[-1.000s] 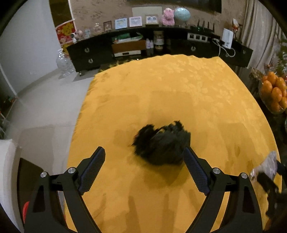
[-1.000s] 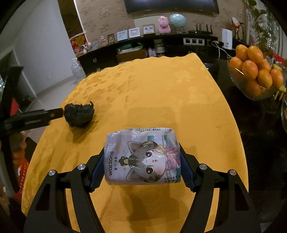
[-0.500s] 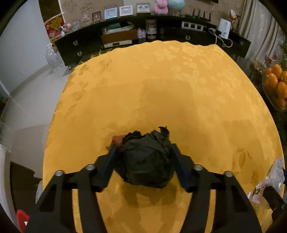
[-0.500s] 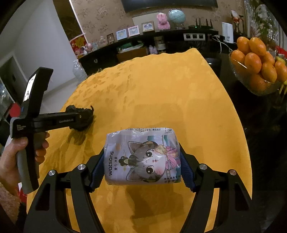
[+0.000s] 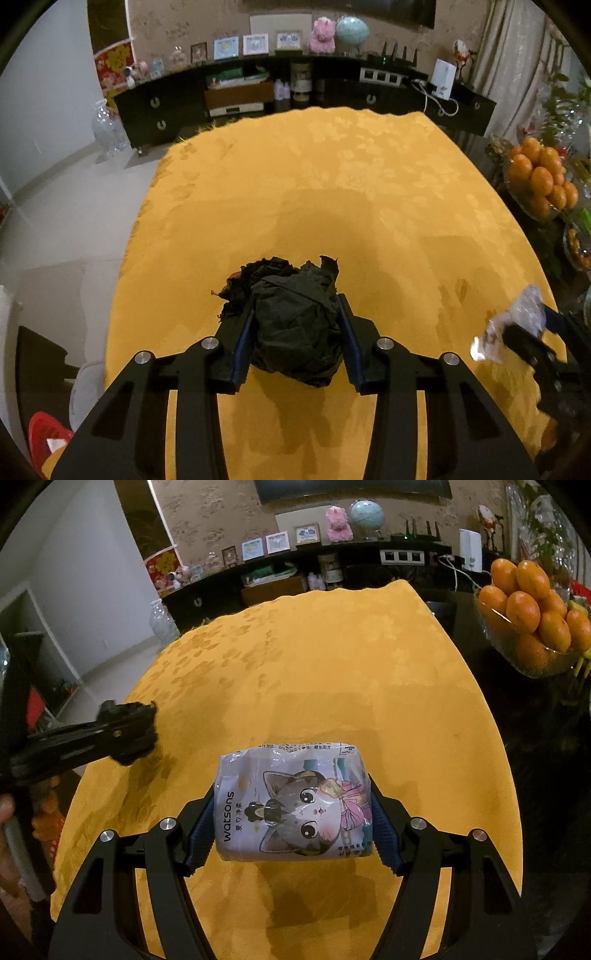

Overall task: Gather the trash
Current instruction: 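Carry the black cloth and wipes pack over the red wastebasket and open both tools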

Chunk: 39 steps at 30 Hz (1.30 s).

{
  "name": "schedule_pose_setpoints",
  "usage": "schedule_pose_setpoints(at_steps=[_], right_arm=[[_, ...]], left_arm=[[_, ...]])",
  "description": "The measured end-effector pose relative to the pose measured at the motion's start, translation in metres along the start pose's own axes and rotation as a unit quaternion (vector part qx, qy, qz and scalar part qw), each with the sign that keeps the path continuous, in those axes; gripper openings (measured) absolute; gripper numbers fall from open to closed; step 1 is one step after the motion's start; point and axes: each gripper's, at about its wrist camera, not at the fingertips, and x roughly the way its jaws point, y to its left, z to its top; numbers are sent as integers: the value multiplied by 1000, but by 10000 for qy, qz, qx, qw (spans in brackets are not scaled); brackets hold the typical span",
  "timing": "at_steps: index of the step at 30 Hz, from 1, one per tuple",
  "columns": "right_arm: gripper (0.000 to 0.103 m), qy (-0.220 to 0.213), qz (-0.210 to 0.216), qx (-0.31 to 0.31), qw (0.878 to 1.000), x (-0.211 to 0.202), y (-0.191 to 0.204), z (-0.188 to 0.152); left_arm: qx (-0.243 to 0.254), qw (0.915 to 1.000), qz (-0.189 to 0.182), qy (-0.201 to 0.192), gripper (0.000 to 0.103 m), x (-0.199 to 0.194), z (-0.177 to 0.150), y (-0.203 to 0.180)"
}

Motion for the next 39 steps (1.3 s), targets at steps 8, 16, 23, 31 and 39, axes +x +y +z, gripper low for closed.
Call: schedule_pose_setpoints(at_steps=[8, 16, 23, 31, 39], right_arm=[[68, -30, -89, -208, 9997, -1, 11, -6], [68, -107, -228, -390, 9989, -10, 29, -20], [68, -407, -474, -676, 9958, -32, 47, -33], [68, -460, -501, -658, 9955, -50, 56, -54], [68, -410, -369, -707, 9960, -63, 80, -72]], left_arm=[[52, 9986, 277, -439, 39, -60, -35, 19], [-43, 9954, 597, -742, 39, -115, -79, 40], [-219, 9930, 764, -878, 39, -149, -112, 59], [-514, 9876, 1086, -1015, 39, -178, -143, 92], [-1118, 9782, 1454, -977, 39, -195, -176, 147]])
